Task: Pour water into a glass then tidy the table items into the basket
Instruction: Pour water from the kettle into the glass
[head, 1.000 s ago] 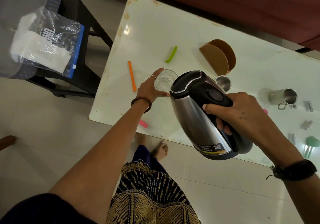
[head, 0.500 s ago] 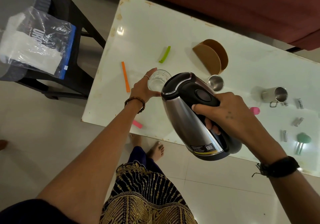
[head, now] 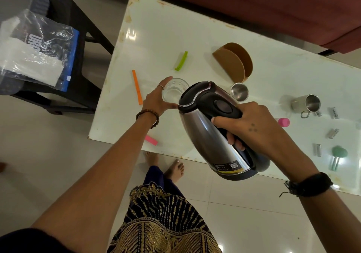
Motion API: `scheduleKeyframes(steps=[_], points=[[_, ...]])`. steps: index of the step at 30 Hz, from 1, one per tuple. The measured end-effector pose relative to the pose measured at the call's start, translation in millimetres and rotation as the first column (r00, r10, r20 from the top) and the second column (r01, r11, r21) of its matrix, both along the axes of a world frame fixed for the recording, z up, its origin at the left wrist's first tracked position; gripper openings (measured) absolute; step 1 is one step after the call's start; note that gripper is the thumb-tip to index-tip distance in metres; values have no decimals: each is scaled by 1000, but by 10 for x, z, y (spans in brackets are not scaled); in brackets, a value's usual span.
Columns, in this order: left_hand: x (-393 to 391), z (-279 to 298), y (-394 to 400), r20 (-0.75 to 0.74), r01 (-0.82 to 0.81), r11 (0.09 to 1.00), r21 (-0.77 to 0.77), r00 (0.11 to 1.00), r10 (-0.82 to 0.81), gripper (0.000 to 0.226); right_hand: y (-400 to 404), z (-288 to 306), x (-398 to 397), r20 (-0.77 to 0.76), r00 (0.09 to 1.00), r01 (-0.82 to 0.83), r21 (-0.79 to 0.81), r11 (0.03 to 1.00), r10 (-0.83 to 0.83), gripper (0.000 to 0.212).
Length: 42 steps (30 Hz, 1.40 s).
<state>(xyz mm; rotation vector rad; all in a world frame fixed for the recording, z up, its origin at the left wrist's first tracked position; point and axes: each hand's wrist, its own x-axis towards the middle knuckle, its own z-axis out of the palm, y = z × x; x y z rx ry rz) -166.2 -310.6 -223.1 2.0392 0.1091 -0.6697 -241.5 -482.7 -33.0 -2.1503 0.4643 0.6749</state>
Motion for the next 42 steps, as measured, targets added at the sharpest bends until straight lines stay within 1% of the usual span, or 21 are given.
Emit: scheduleKeyframes(steps=[6, 15, 23, 39, 42], points=[[7, -1, 5, 12, 14, 1000, -12, 1000, -14, 90, -1, 27, 40, -53, 999, 8, -6, 1000, -8, 22], [11, 14, 7, 16, 20, 1000, -2, 1000, -20, 88, 18, 19, 20, -39, 997, -65, -44, 997, 63, 18], [14, 14, 4, 23, 22, 1000, 22, 999, -22, 86, 26, 27, 27, -38, 998, -55, -38, 998, 53, 17], [9, -7, 2, 22, 22, 1000, -13, 1000, -22, 89, 23, 99, 48, -63, 997, -51, -42, 998, 49, 26], [6, 1, 2, 14, 0, 1000, -29, 1000, 1, 89, 19, 128, 49, -62, 998, -33, -46, 998, 30, 26]])
